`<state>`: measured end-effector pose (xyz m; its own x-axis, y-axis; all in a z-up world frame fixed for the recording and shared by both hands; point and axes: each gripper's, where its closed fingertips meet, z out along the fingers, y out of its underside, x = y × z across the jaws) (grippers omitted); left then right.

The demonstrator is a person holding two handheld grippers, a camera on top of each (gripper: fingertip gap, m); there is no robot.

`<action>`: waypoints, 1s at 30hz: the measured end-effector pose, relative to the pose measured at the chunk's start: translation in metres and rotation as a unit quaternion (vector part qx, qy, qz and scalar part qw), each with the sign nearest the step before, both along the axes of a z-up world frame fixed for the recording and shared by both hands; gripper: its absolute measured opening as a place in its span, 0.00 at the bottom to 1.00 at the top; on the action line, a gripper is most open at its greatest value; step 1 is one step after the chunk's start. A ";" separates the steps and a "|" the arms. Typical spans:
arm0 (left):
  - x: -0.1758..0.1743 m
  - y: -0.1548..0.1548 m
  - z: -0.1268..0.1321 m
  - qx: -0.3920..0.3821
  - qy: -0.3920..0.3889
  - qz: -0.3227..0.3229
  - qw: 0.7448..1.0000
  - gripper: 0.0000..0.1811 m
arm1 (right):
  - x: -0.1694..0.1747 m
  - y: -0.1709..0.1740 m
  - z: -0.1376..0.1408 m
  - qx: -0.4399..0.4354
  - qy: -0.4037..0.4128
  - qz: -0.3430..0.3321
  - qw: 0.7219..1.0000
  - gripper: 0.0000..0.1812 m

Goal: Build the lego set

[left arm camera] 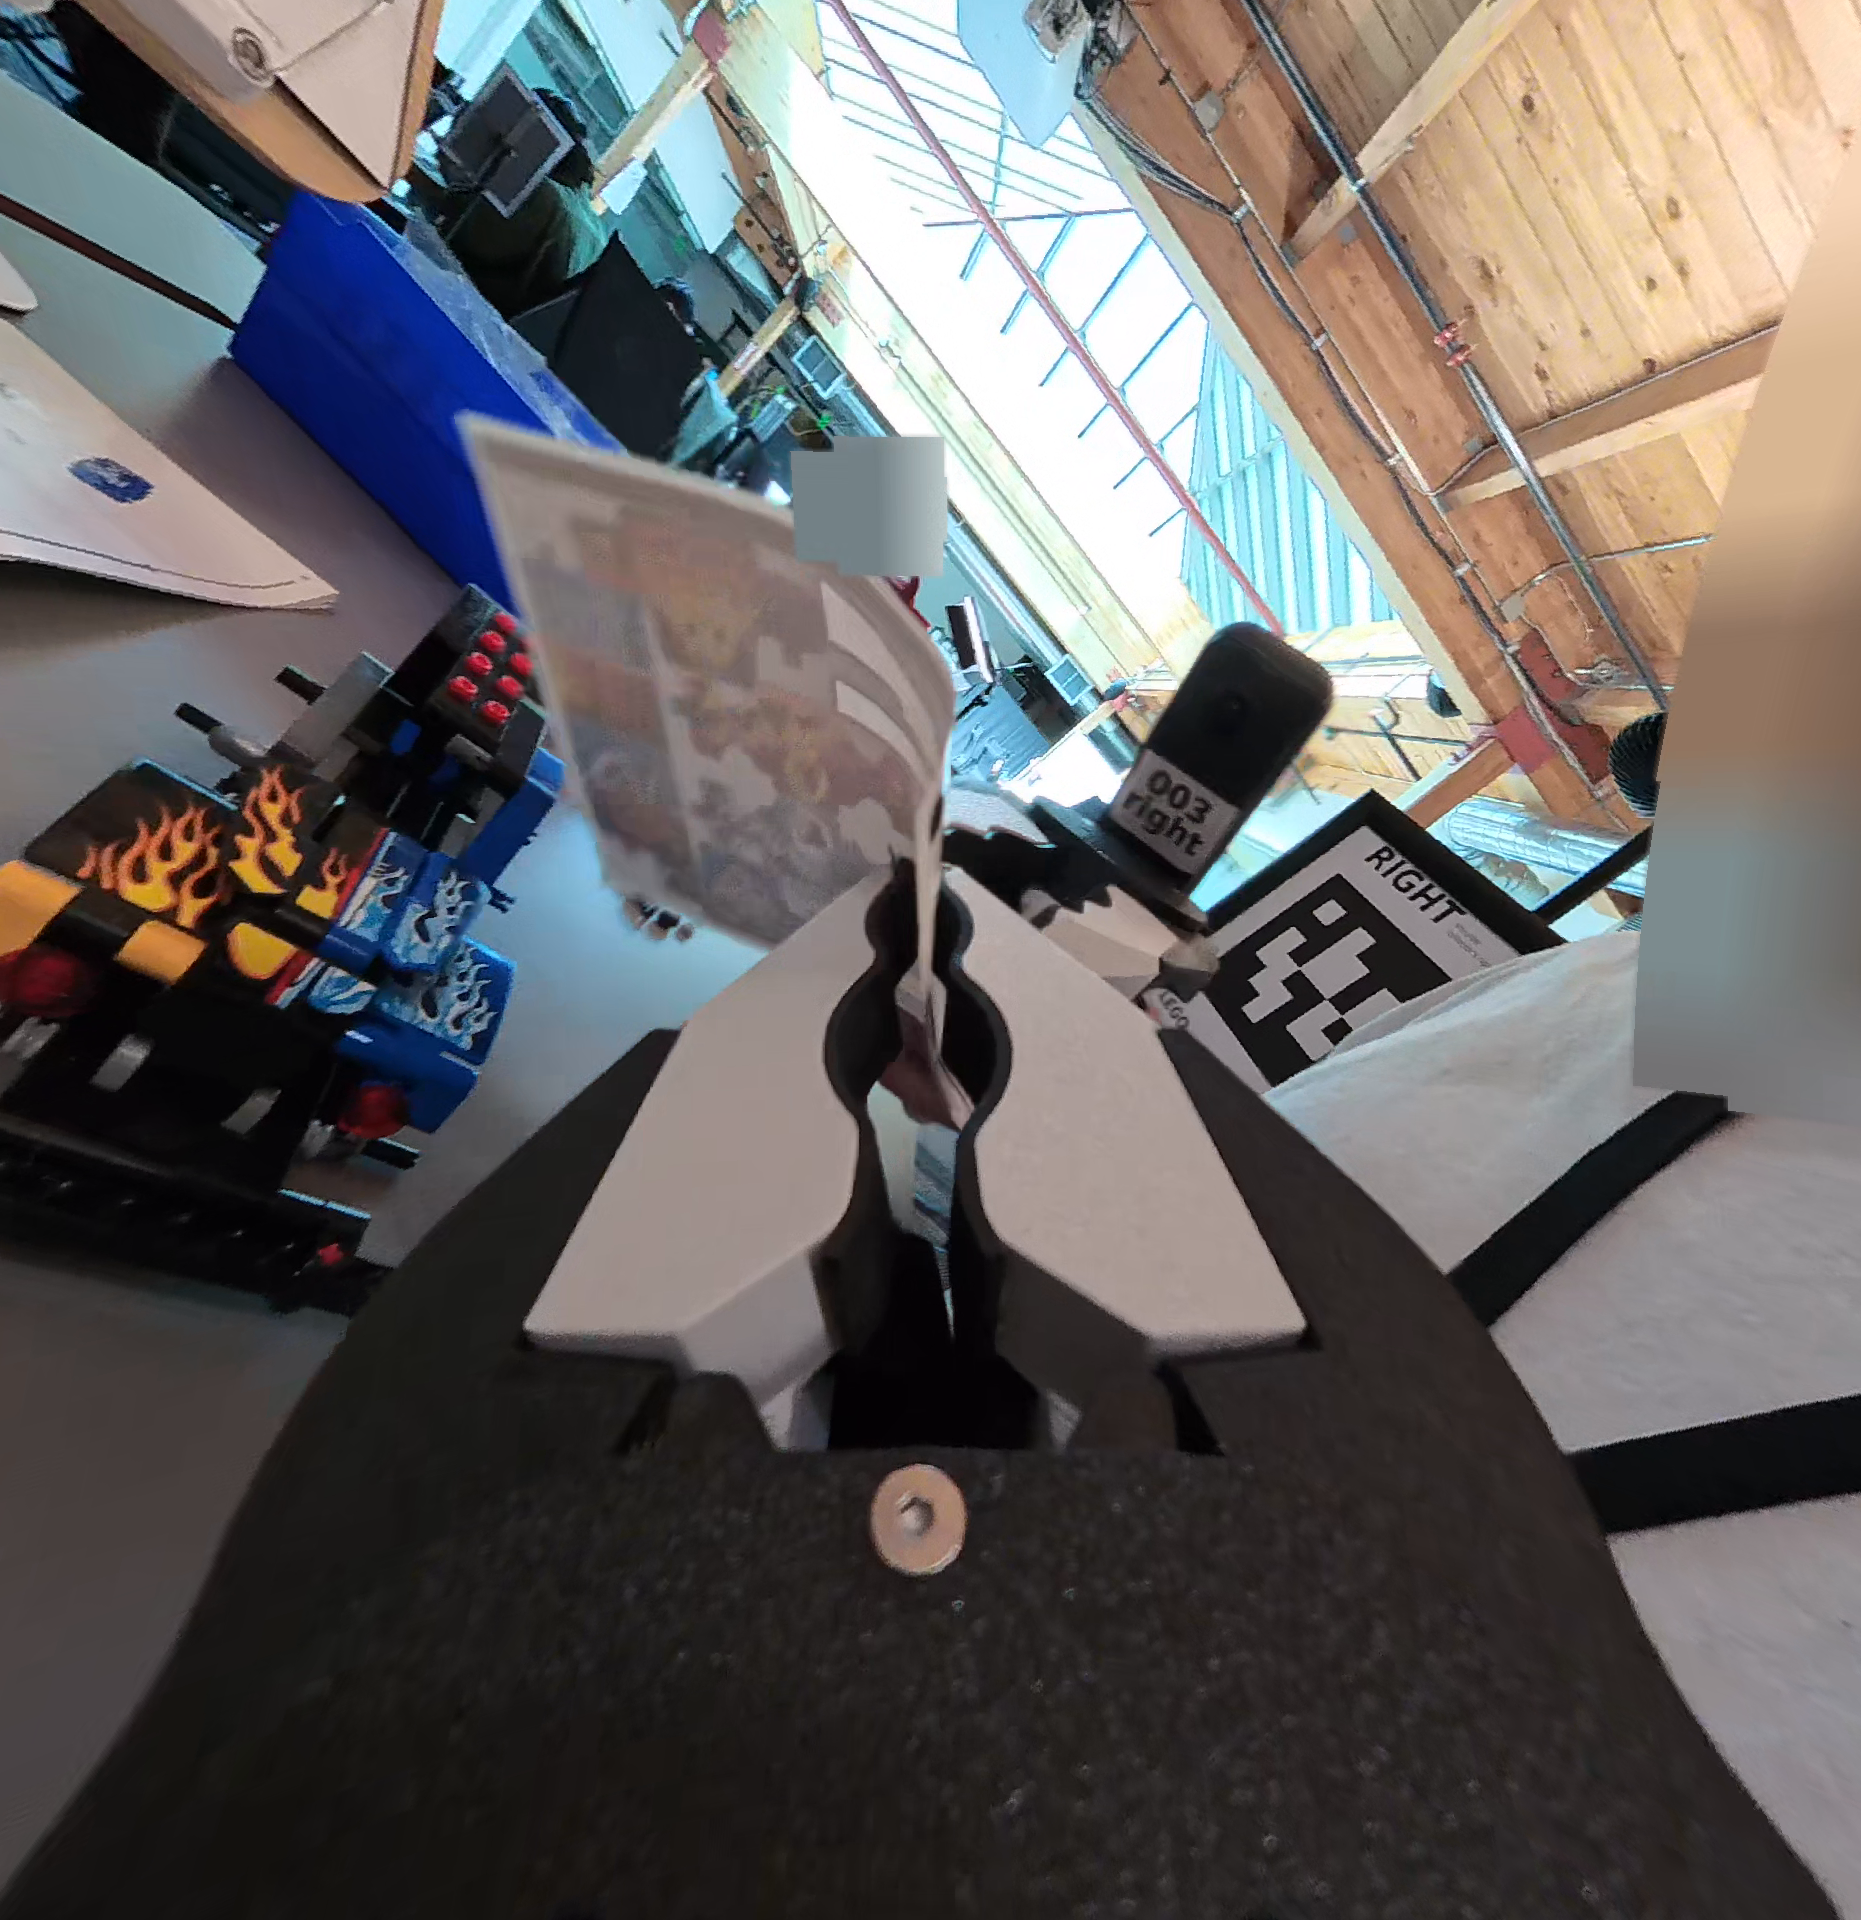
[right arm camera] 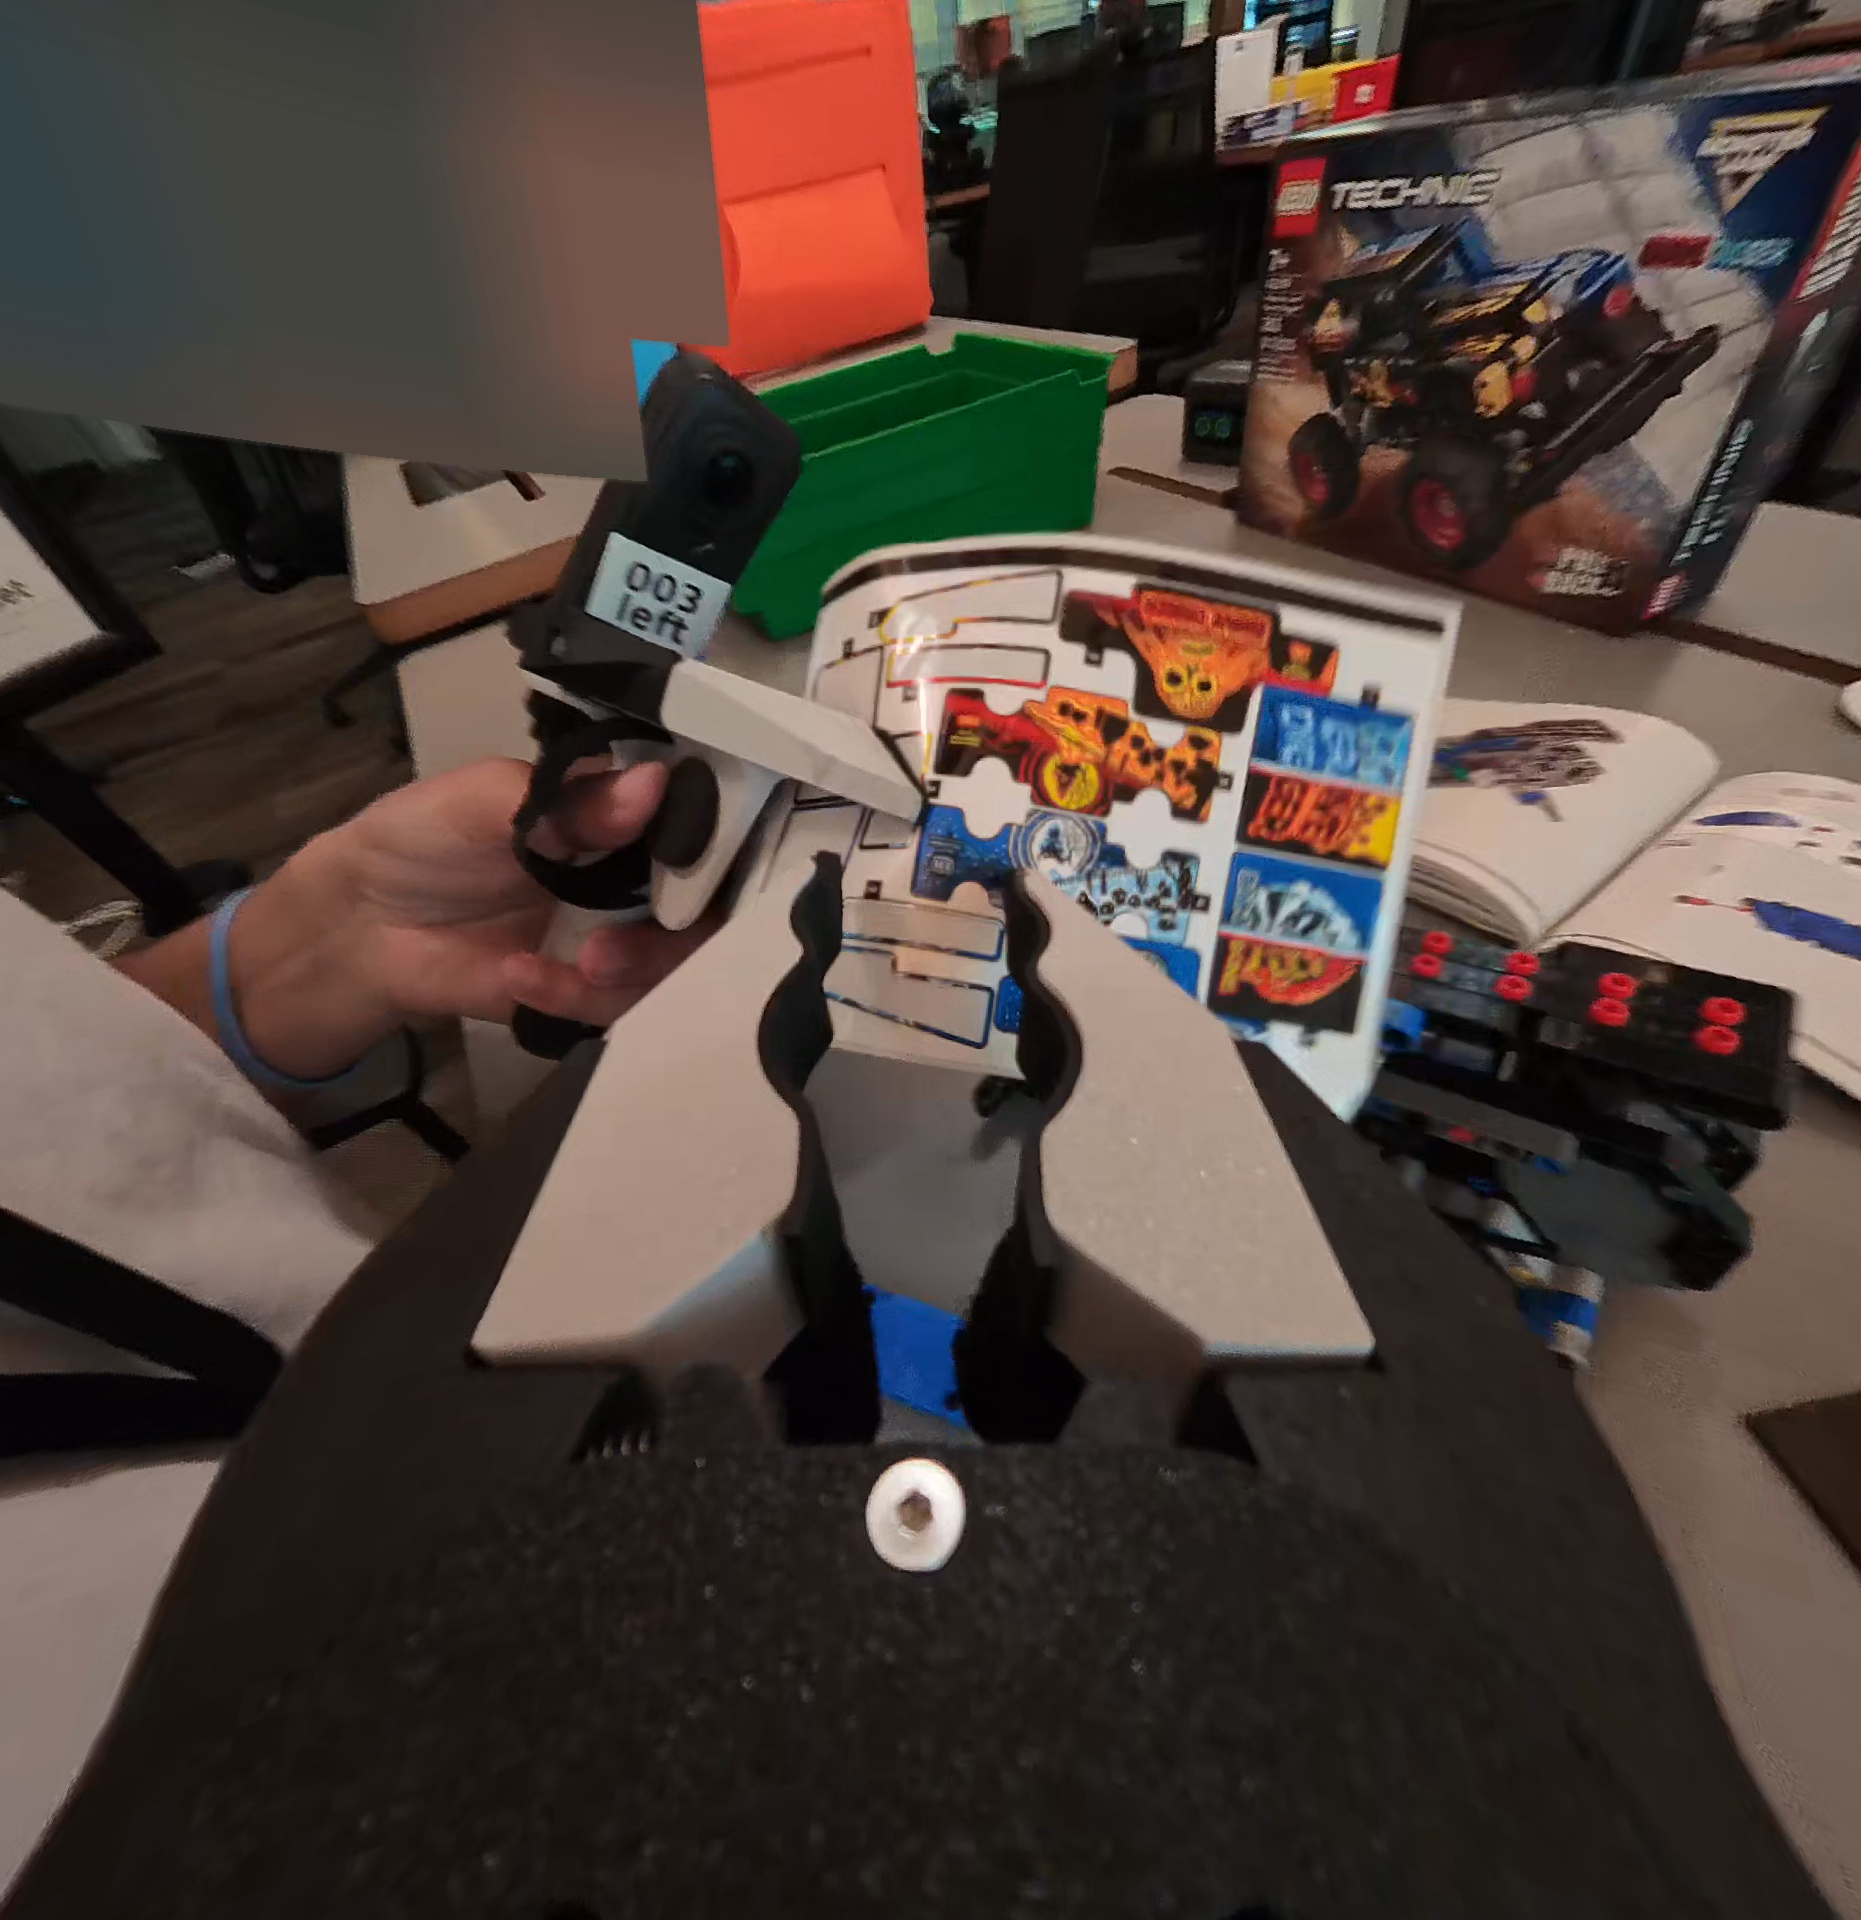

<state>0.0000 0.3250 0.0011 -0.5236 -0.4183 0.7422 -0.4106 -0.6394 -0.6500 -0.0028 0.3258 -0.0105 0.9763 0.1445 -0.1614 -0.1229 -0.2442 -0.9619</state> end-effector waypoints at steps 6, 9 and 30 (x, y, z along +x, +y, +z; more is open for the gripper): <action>-0.008 -0.009 0.016 -0.046 -0.049 -0.041 0.997 0.00 | -0.012 -0.004 0.022 0.060 0.156 0.074 0.983 0.14; -0.012 -0.010 0.023 -0.076 -0.070 -0.057 0.993 0.00 | -0.013 -0.007 0.030 0.087 0.229 0.106 0.964 0.11; -0.017 -0.023 0.035 -0.082 -0.127 -0.069 0.986 0.00 | -0.020 -0.016 0.040 0.136 0.389 0.202 0.889 0.04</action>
